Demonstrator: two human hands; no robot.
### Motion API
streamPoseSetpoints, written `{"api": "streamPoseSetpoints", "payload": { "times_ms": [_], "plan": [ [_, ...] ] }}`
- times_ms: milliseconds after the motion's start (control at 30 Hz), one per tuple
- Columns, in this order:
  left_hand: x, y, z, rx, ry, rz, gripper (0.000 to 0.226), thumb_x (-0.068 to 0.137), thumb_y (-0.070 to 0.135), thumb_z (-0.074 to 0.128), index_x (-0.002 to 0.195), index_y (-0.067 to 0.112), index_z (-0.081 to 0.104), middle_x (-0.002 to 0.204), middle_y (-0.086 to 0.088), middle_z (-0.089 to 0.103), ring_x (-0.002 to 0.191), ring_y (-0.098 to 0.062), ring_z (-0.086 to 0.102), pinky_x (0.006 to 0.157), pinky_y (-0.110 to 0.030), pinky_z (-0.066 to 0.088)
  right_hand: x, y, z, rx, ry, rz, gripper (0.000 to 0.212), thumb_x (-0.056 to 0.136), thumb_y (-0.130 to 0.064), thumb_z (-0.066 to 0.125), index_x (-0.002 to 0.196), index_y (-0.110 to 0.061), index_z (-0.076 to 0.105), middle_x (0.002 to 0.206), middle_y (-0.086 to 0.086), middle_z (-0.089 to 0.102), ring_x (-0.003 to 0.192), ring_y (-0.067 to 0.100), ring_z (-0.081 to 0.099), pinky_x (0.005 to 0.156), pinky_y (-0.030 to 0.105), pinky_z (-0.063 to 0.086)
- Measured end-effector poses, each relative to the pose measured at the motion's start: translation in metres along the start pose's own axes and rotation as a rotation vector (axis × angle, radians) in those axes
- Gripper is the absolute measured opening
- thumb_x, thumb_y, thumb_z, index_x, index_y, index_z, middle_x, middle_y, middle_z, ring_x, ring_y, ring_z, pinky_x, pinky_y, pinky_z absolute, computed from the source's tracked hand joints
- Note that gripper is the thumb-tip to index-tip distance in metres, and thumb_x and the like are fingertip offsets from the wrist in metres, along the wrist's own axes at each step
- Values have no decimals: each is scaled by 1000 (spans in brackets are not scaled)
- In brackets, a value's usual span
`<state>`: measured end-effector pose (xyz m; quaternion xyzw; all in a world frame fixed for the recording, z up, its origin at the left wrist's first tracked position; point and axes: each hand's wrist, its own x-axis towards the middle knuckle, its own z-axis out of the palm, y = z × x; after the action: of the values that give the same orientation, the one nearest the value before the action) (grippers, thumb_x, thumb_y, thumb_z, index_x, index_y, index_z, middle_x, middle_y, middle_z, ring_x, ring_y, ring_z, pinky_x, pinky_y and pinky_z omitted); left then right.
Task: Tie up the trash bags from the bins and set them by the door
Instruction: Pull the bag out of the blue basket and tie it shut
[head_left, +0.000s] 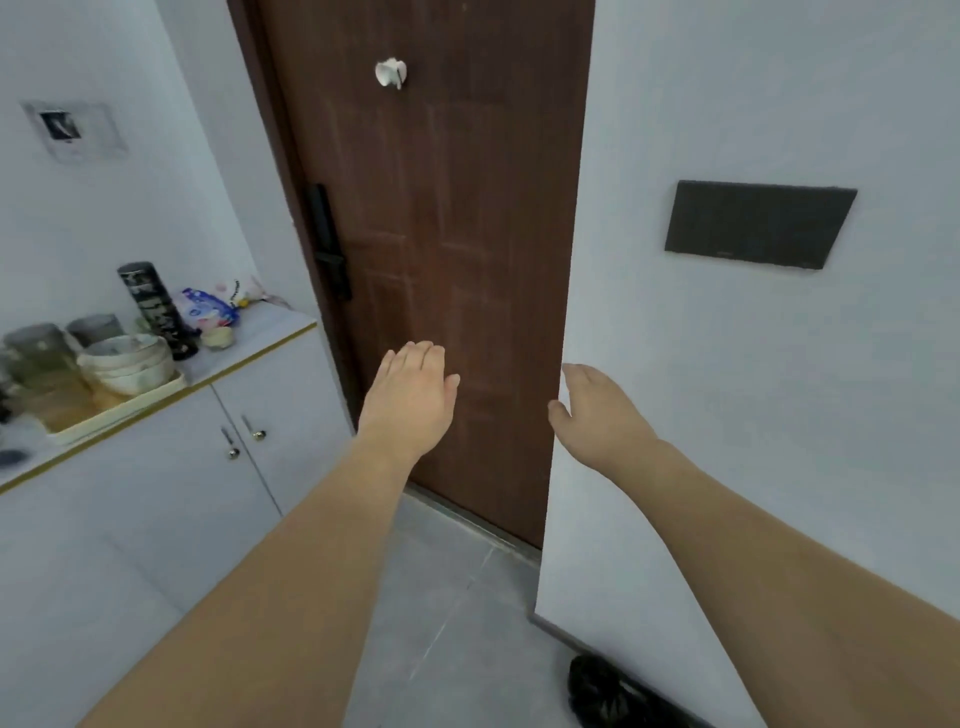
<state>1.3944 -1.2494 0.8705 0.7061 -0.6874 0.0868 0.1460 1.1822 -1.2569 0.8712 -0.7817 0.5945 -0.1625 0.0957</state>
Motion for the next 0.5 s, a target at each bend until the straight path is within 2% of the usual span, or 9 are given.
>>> {"api": "streamPoseSetpoints", "payload": {
  "times_ms": [233,400,500],
  "plan": [
    [-101,-116,-45,116,20,-294,47,102,33,33,139,5,40,145,-12,42,135,-29,36,116,-43,21,-3,-120,44,60,-154,-312,56,100,-29,40,149,-4,28,154,13,33,142,27,29,118,35,22],
    [-213,-204,-92,213,80,-558,43,101,31,37,132,3,46,138,-14,48,126,-33,42,109,-41,28,-36,-244,82,104,-265,-555,40,97,-24,41,129,-1,45,135,17,47,128,33,42,107,38,34],
    [-289,-249,-121,268,93,-698,39,100,30,39,127,3,49,133,-14,50,122,-33,44,106,-41,30,-77,-321,104,123,-339,-700,51,98,-27,38,142,-2,35,148,16,38,136,30,34,113,37,27]
  ]
}}
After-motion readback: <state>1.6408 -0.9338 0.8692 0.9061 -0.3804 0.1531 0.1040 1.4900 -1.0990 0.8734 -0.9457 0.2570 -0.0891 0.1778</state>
